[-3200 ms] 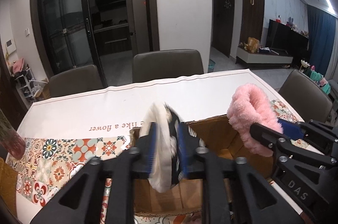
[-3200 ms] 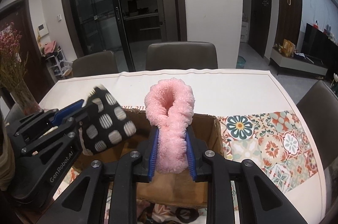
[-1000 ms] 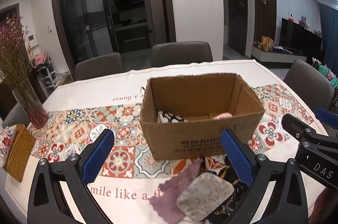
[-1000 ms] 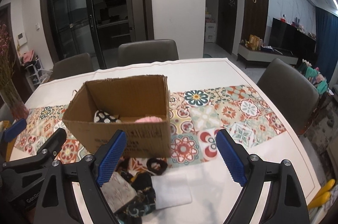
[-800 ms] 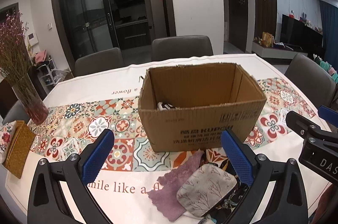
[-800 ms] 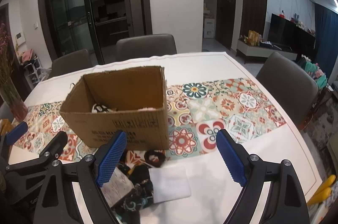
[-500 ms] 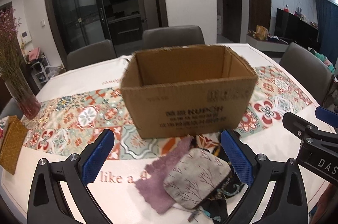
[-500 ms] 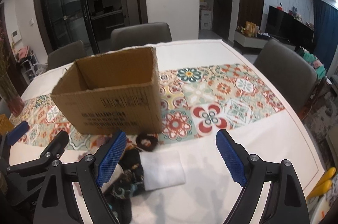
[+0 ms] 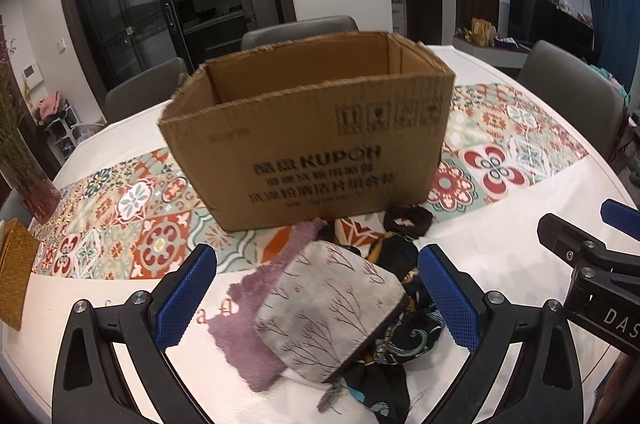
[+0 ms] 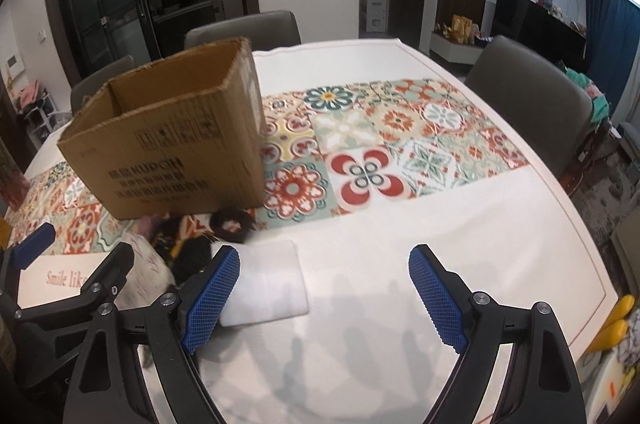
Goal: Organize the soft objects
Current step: 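Move both tools back toward the remaining pile beside the box, then grasp the tree-print pouch with the left tool while the right tool grasps the dark scarf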
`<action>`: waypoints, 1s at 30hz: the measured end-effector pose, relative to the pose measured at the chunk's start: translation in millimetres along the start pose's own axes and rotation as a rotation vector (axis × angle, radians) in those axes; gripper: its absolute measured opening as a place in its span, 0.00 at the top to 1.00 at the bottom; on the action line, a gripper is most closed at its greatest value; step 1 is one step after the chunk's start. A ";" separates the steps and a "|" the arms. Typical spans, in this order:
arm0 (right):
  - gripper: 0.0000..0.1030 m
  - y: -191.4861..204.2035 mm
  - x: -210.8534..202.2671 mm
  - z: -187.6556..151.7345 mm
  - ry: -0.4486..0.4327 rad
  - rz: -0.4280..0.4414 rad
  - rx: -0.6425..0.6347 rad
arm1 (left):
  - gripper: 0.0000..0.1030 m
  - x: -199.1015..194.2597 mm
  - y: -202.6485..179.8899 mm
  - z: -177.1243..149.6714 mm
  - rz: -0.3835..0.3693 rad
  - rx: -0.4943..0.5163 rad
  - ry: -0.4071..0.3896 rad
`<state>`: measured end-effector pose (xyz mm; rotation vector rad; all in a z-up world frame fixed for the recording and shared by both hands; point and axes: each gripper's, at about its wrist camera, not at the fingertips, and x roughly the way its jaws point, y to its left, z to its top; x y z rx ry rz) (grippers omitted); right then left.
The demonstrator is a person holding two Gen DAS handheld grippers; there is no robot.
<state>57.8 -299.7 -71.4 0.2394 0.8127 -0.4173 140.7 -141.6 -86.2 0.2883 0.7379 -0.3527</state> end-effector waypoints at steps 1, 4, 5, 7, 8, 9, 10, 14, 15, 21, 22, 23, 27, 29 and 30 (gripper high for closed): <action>0.15 -2.3 2.7 -1.3 0.007 0.000 0.006 | 0.00 2.5 -3.3 -1.6 -0.002 0.005 0.006; 0.15 -9.5 9.9 -5.6 0.026 -0.001 0.024 | 0.00 9.6 -10.7 -5.8 -0.004 0.017 0.022; 0.15 -11.3 12.1 -6.5 0.030 0.000 0.029 | 0.00 11.6 -12.1 -6.7 -0.005 0.019 0.026; 0.15 -14.1 16.5 -8.6 0.041 0.004 0.036 | 0.01 16.4 -14.8 -9.6 -0.005 0.020 0.039; 0.15 -14.2 18.1 -8.9 0.045 0.006 0.037 | 0.01 19.2 -15.8 -11.3 -0.007 0.018 0.047; 0.15 -14.2 19.7 -9.4 0.048 0.008 0.038 | 0.02 21.3 -16.6 -12.6 -0.010 0.018 0.053; 0.15 -13.9 21.0 -10.3 0.050 0.010 0.038 | 0.04 23.1 -16.9 -13.9 -0.016 0.017 0.056; 0.15 -11.7 26.6 -12.7 0.058 0.019 0.035 | 0.08 31.5 -17.4 -18.9 -0.030 0.016 0.075; 0.15 -10.8 27.9 -13.3 0.062 0.021 0.033 | 0.09 33.4 -17.6 -19.6 -0.031 0.015 0.081; 0.15 -9.3 34.2 -17.1 0.080 0.025 0.034 | 0.17 43.9 -18.4 -27.0 -0.028 0.019 0.110; 0.15 -9.3 35.0 -17.3 0.082 0.025 0.035 | 0.19 45.4 -18.2 -27.7 -0.028 0.018 0.115; 0.15 -9.4 36.0 -17.6 0.085 0.025 0.036 | 0.21 47.3 -18.0 -28.8 -0.028 0.018 0.123; 0.15 -7.0 34.2 -17.5 0.082 0.024 0.029 | 0.33 50.8 -15.5 -31.9 -0.053 0.004 0.140; 0.15 -5.0 32.2 -17.5 0.079 0.026 0.024 | 0.42 51.6 -13.8 -32.7 -0.075 -0.007 0.152; 0.15 -3.9 31.2 -17.4 0.077 0.027 0.022 | 0.43 51.8 -12.7 -33.3 -0.089 -0.013 0.159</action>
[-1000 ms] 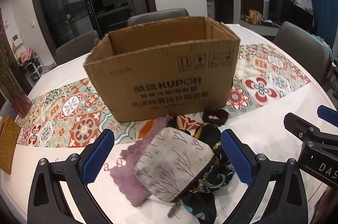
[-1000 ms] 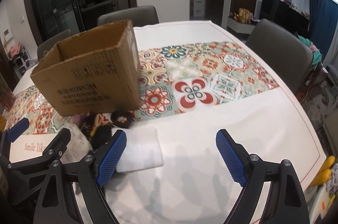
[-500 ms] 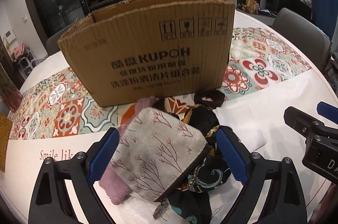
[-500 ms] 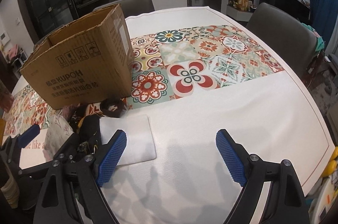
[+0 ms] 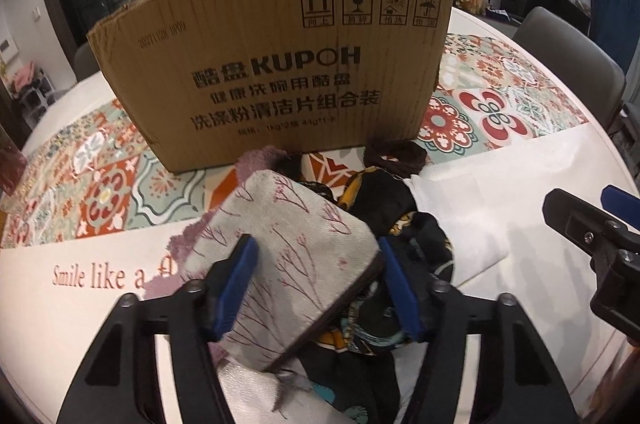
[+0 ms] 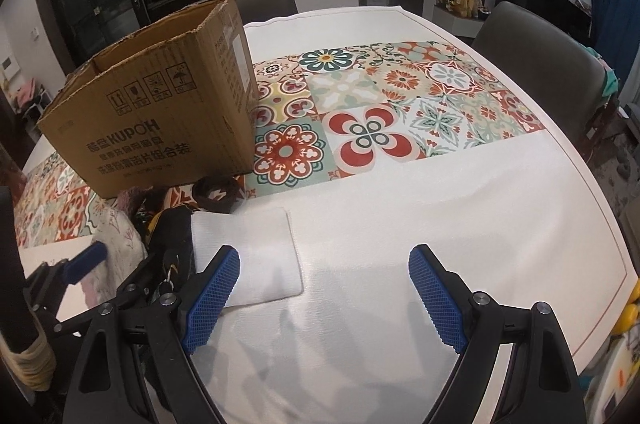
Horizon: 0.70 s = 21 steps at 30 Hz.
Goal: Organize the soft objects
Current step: 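Grasp the tree-print pouch with the left tool while the right tool grasps the dark scarf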
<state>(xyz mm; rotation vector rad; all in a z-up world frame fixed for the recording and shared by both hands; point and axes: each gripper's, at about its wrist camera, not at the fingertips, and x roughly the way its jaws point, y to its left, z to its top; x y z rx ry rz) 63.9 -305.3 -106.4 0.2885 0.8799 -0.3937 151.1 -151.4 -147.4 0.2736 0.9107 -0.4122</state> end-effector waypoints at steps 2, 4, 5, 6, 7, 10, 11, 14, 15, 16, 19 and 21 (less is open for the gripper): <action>0.15 2.0 -2.1 -0.1 -0.003 0.004 -0.003 | 0.51 -1.0 1.0 -0.6 -0.016 -0.006 0.004; 0.15 3.6 -4.6 -0.3 -0.006 0.008 -0.005 | 0.60 -2.4 0.4 -0.7 -0.032 -0.006 0.003; 0.15 3.4 -4.8 0.0 -0.007 0.009 -0.005 | 0.67 -3.7 0.0 -0.9 -0.039 -0.002 0.005; 0.15 3.6 -5.8 -0.1 -0.009 0.012 -0.005 | 0.70 -5.0 -0.5 -0.6 -0.044 0.000 0.004; 0.15 3.9 -6.8 -0.1 -0.011 0.013 -0.004 | 0.79 -6.2 -1.0 -0.2 -0.048 0.002 0.004; 0.15 4.6 -8.6 0.9 -0.013 0.015 -0.004 | 0.86 -11.5 -3.4 1.1 -0.052 0.019 0.000; 0.15 4.6 -9.6 1.3 -0.016 0.015 -0.004 | 0.86 -13.0 -4.0 1.8 -0.046 0.024 -0.005; 0.15 6.3 -13.3 2.3 -0.023 0.015 -0.008 | 0.87 -17.7 -2.7 2.9 -0.041 0.025 -0.016; 0.15 7.1 -14.9 2.7 -0.026 0.016 -0.009 | 0.87 -19.5 -1.6 3.7 -0.039 0.024 -0.019; 0.15 8.1 -16.5 2.9 -0.028 0.018 -0.011 | 0.87 -22.9 0.0 4.5 -0.036 0.020 -0.027; 0.15 12.4 -20.9 4.1 -0.035 0.024 -0.018 | 0.88 -32.5 6.3 7.7 -0.024 0.007 -0.050; 0.15 16.9 -24.4 4.8 -0.040 0.031 -0.025 | 0.88 -39.4 12.4 9.6 -0.015 -0.006 -0.066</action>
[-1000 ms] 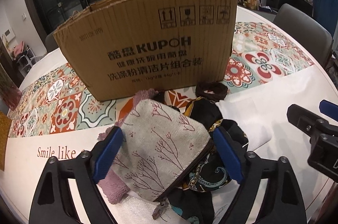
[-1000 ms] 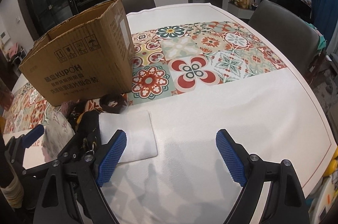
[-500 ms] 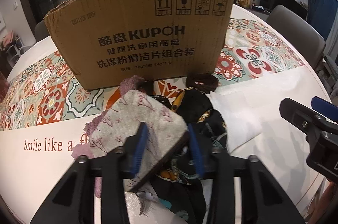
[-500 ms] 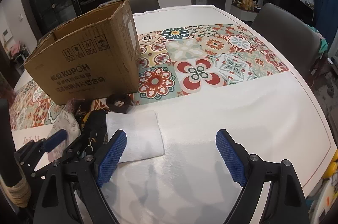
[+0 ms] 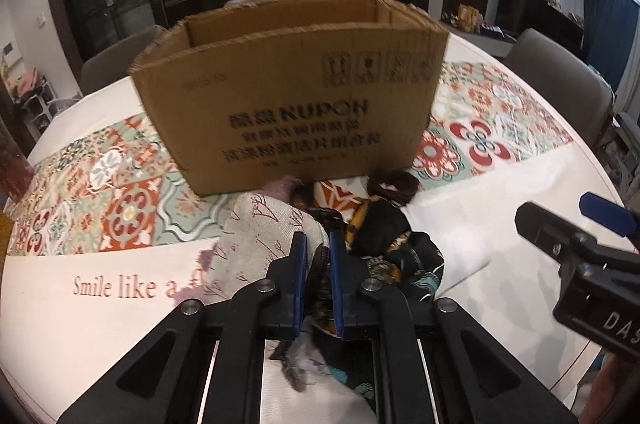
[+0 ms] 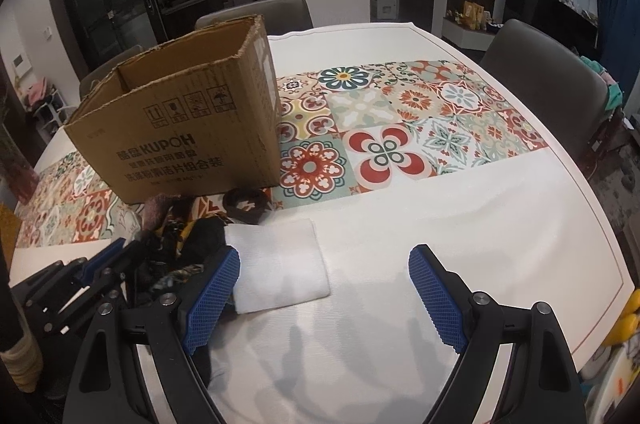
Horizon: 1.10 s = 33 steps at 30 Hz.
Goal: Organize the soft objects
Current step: 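Grasp the tree-print pouch with the left tool while the right tool grasps the dark scarf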
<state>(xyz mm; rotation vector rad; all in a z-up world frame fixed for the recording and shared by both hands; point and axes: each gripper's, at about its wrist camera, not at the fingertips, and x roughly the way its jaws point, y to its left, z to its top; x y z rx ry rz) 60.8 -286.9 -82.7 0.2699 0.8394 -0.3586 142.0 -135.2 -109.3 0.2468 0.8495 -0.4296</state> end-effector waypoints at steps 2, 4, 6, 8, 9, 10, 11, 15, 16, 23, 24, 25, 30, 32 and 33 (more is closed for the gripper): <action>0.15 6.0 -2.4 0.6 -0.004 0.007 -0.010 | 0.88 -6.5 7.7 1.1 0.009 -0.016 -0.013; 0.15 15.1 -3.7 0.3 -0.004 0.017 -0.024 | 0.89 -11.4 14.7 -0.2 0.016 -0.032 -0.020; 0.15 24.6 -3.3 -0.9 0.001 0.032 -0.034 | 0.89 -17.2 23.1 -4.0 0.021 -0.054 -0.027; 0.15 36.2 -0.9 -2.7 0.012 0.047 -0.047 | 0.89 -23.6 31.3 -7.5 0.036 -0.065 -0.039; 0.15 41.4 0.2 -3.9 0.016 0.053 -0.054 | 0.89 -27.2 35.5 -8.8 0.051 -0.066 -0.047; 0.15 46.7 1.1 -5.4 0.021 0.058 -0.063 | 0.90 -30.3 40.0 -9.8 0.063 -0.070 -0.053; 0.15 54.0 2.7 -8.0 0.027 0.065 -0.075 | 0.90 -32.9 44.9 -10.8 0.068 -0.079 -0.055; 0.15 76.4 9.5 -17.3 0.057 0.083 -0.118 | 0.90 -38.5 62.0 -16.1 0.082 -0.111 -0.055; 0.15 82.7 11.2 -20.0 0.064 0.086 -0.132 | 0.90 -39.8 66.0 -18.0 0.085 -0.117 -0.055; 0.16 114.1 24.7 -32.7 0.108 0.087 -0.210 | 0.90 -44.6 87.2 -27.7 0.097 -0.160 -0.052; 0.19 116.4 28.6 -34.1 0.120 0.084 -0.214 | 0.90 -45.0 89.0 -28.8 0.098 -0.163 -0.052; 0.23 118.1 31.8 -35.3 0.132 0.082 -0.216 | 0.90 -44.9 91.2 -29.9 0.099 -0.165 -0.050; 0.82 119.3 44.7 -40.6 0.187 0.085 -0.208 | 0.90 -45.3 93.1 -32.8 0.103 -0.166 -0.050; 0.88 118.8 41.6 -40.7 0.173 0.081 -0.208 | 0.90 -45.3 93.1 -32.7 0.099 -0.166 -0.051; 0.92 118.8 38.6 -40.0 0.159 0.083 -0.210 | 0.90 -45.1 94.0 -31.9 0.096 -0.167 -0.051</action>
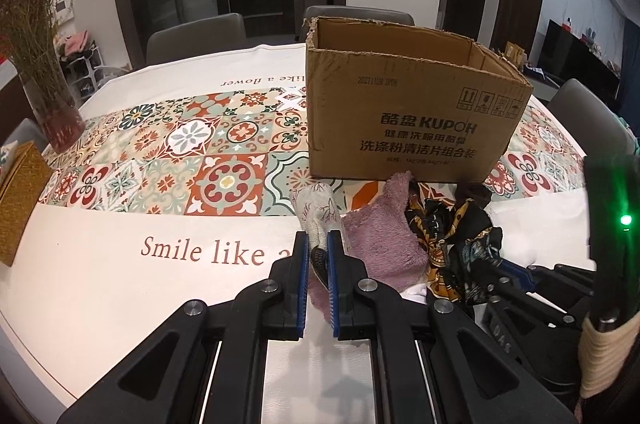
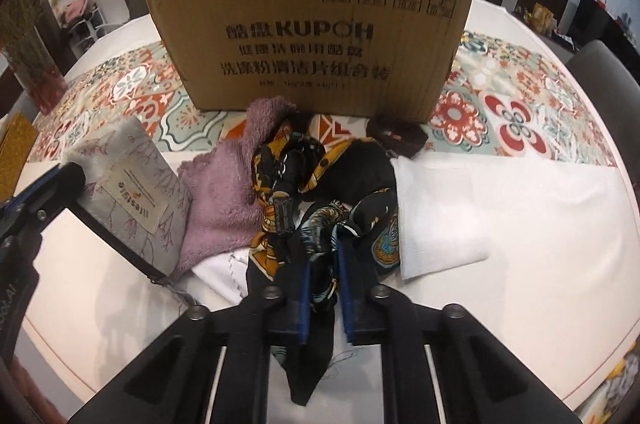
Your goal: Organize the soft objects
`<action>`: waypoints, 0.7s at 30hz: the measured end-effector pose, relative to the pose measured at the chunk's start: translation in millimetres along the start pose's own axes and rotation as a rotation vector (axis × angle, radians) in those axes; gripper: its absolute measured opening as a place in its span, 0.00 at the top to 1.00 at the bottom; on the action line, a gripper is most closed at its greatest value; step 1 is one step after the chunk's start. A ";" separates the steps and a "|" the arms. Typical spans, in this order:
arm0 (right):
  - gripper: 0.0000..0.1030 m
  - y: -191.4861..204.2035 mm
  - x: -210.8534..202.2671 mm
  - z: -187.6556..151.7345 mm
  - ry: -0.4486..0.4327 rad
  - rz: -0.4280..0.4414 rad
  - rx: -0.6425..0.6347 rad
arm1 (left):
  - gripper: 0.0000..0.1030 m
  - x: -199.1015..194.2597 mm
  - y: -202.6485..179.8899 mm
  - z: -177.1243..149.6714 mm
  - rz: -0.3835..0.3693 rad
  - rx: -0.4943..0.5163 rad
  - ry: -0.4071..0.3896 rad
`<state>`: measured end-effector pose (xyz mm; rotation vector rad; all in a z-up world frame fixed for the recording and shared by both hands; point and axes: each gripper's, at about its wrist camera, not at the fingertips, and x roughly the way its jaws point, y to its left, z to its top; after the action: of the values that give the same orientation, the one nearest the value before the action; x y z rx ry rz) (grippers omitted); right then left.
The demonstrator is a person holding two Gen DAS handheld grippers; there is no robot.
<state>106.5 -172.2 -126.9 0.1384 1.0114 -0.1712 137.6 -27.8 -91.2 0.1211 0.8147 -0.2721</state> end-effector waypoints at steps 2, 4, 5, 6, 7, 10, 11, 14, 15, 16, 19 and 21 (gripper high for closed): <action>0.94 0.4 -8.4 1.4 -0.033 -0.002 -0.008 | 0.90 -0.4 -0.6 0.3 -0.002 -0.001 -0.001; 0.95 0.6 -15.6 3.4 -0.055 0.000 -0.016 | 0.90 -0.6 -0.9 0.6 -0.003 -0.001 0.000; 0.95 0.8 -19.3 5.1 -0.064 0.005 -0.019 | 0.90 -0.9 -1.3 0.9 -0.003 -0.001 0.000; 0.95 0.7 -21.6 6.3 -0.069 0.009 -0.019 | 0.90 -1.7 -1.5 1.3 -0.004 -0.003 -0.001; 0.95 0.7 -23.9 7.3 -0.073 0.013 -0.019 | 0.90 -2.9 -1.7 1.8 -0.003 -0.004 -0.002; 0.95 -1.5 -32.9 11.6 -0.087 0.028 -0.009 | 0.90 -7.9 -2.6 4.6 -0.001 -0.005 -0.011; 0.95 -2.3 -36.9 13.7 -0.094 0.032 -0.006 | 0.90 -10.0 -2.6 5.8 0.000 -0.006 -0.016; 0.95 -4.7 -51.1 21.0 -0.125 0.039 -0.002 | 0.90 -16.5 -4.4 11.0 0.001 -0.001 -0.034; 0.95 -4.8 -54.6 22.9 -0.132 0.040 -0.002 | 0.90 -18.1 -4.8 12.8 0.000 0.003 -0.037; 0.95 -5.5 -59.2 26.0 -0.143 0.040 -0.002 | 0.90 -19.6 -6.1 14.7 -0.001 0.007 -0.040; 0.95 -5.6 -72.4 33.4 -0.173 0.040 -0.002 | 0.90 -25.4 -10.5 20.9 -0.008 0.014 -0.049; 0.95 -5.4 -80.6 38.0 -0.194 0.045 0.000 | 0.90 -30.3 -11.6 25.8 -0.012 0.017 -0.060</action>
<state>95.0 -178.5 -38.6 0.1416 0.8146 -0.1406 132.6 -38.5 -51.5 0.1237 0.7539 -0.2925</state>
